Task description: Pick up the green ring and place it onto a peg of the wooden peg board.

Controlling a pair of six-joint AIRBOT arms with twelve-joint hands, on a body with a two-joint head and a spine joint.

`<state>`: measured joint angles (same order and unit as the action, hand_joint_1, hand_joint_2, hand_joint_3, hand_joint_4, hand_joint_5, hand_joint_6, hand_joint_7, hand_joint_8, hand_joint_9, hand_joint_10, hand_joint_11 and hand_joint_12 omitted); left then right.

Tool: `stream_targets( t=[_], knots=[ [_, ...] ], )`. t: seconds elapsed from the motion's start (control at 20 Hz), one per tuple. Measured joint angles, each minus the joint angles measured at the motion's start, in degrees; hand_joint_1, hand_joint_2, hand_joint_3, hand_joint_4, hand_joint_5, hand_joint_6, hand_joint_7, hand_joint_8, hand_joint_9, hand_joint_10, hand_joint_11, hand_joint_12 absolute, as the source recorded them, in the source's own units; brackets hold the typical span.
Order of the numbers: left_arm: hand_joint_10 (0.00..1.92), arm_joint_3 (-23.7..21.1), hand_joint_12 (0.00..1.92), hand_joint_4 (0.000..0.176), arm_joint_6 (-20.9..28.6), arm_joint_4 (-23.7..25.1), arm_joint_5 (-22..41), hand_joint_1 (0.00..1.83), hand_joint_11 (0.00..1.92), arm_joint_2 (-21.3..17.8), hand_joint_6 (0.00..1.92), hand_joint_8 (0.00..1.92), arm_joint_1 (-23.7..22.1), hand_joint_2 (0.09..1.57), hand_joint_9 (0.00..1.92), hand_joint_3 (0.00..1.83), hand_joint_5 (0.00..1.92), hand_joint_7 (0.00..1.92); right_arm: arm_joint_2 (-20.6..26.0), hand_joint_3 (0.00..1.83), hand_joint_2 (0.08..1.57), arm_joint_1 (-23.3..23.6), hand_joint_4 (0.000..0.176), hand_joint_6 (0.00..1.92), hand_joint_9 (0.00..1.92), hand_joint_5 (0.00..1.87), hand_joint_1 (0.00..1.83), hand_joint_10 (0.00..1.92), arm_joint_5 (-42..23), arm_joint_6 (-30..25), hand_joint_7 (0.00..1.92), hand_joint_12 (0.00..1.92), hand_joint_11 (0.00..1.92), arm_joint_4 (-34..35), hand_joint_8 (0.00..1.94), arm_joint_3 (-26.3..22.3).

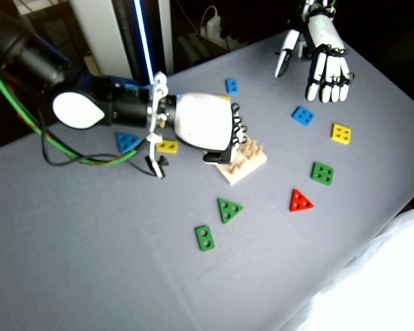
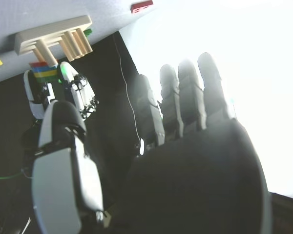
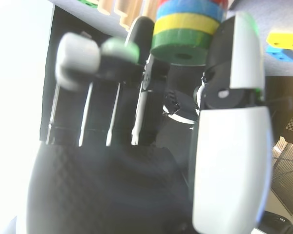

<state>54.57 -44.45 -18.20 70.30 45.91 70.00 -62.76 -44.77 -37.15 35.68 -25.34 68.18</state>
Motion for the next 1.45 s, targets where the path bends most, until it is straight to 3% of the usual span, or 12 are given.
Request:
stream_targets(
  t=[0.1,0.2,0.5,0.65,0.9,1.05,1.1,1.15,1.3,1.35,1.4,1.45],
  knots=[
    [0.00,0.0,0.50,0.066,0.2,-0.1,0.0,0.71,0.00,0.0,0.00,0.00,0.0,1.04,0.26,0.00,0.54,0.37,0.0,0.00,0.95,0.0,0.057,0.00,0.49,0.69,1.02,0.45,0.3,-0.2,0.45,1.21,0.34,-0.7,0.03,-0.3],
    [0.01,0.0,0.51,0.065,0.3,-0.2,0.3,0.73,0.00,0.0,0.00,0.00,0.2,1.02,0.27,0.00,0.55,0.38,0.0,0.00,0.96,0.0,0.101,0.00,0.37,0.57,0.96,0.12,-0.7,-1.4,0.32,1.17,0.06,-0.8,0.00,-1.0],
    [0.00,-0.4,0.48,0.060,2.4,-1.5,3.0,0.76,0.00,-0.4,0.00,0.00,2.0,1.02,0.26,0.00,0.53,0.39,5.5,0.00,0.96,-4.1,0.057,0.00,0.32,0.69,0.86,0.01,-15.2,-2.1,0.39,0.77,0.00,10.9,0.00,-4.4],
    [0.01,-1.1,0.91,0.007,4.0,-0.7,8.3,0.85,0.00,-0.5,0.00,0.00,2.1,1.07,0.34,0.01,0.50,0.39,8.2,0.01,1.05,-9.1,0.008,0.00,0.37,0.65,0.81,0.02,-26.3,-1.9,0.47,0.62,0.06,23.1,0.01,-4.7],
    [0.01,-2.7,0.64,0.000,5.7,-4.5,20.4,0.86,0.00,-0.5,0.00,0.00,3.4,1.09,0.26,0.00,0.34,0.33,9.6,0.00,1.08,-16.7,0.005,0.00,0.39,0.56,0.84,0.01,-40.3,-1.8,0.48,0.81,0.00,34.2,0.00,-6.8],
    [0.03,-2.9,1.02,0.000,6.3,-3.6,22.0,0.73,0.00,-0.5,0.00,0.00,3.1,1.12,0.39,0.00,0.30,0.38,11.1,0.00,1.14,-20.4,0.018,0.00,0.54,0.50,0.75,0.01,-48.2,-1.8,0.52,0.66,0.31,38.7,0.00,-7.7],
    [0.03,-2.9,1.09,0.000,6.7,-3.2,21.8,0.69,0.04,-0.5,0.00,0.01,2.6,1.09,0.47,0.00,0.32,0.45,11.4,0.00,1.15,-21.0,0.000,0.00,0.61,0.52,0.65,0.01,-49.7,-1.9,0.58,0.64,0.38,39.3,0.00,-8.1],
    [0.04,-2.8,1.21,0.000,7.5,-3.0,21.9,0.32,0.17,-0.5,0.00,0.00,1.7,1.23,0.58,0.02,0.32,0.48,11.5,0.00,1.33,-21.4,0.000,0.00,0.73,0.51,0.57,0.02,-51.9,-2.2,0.65,0.82,0.42,39.7,0.00,-8.3],
    [0.00,-2.1,1.05,0.000,8.7,-0.9,21.7,0.27,0.02,-0.3,0.20,0.00,-0.5,1.32,0.47,0.00,0.65,0.41,12.3,0.00,1.30,-21.5,0.000,0.00,0.76,0.40,0.50,0.02,-56.4,-2.3,0.64,0.86,0.44,38.1,0.00,-10.2],
    [0.00,-2.1,0.80,0.048,8.7,0.3,22.0,0.13,0.00,-0.3,0.22,0.00,-1.4,1.41,0.38,0.02,0.38,0.46,12.5,0.00,1.31,-21.5,0.000,0.00,0.73,0.28,0.49,0.01,-56.9,-2.2,0.56,0.97,0.26,36.7,0.00,-11.0],
    [0.00,-2.1,0.80,0.048,9.3,1.1,22.4,0.13,0.00,-0.3,0.22,0.00,-2.0,1.41,0.38,0.02,0.38,0.46,12.5,0.00,1.31,-20.7,0.000,0.00,0.73,0.28,0.49,0.01,-56.8,-1.4,0.56,0.97,0.26,35.2,0.00,-11.2],
    [0.01,-2.1,0.60,0.091,9.6,1.9,21.6,0.02,0.00,-0.3,0.11,0.00,-3.6,1.47,0.31,0.02,0.16,0.37,12.5,0.00,1.32,-19.5,0.003,0.00,0.65,0.30,0.54,0.00,-56.6,0.0,0.50,1.10,0.11,34.5,0.00,-12.1]
  ],
)
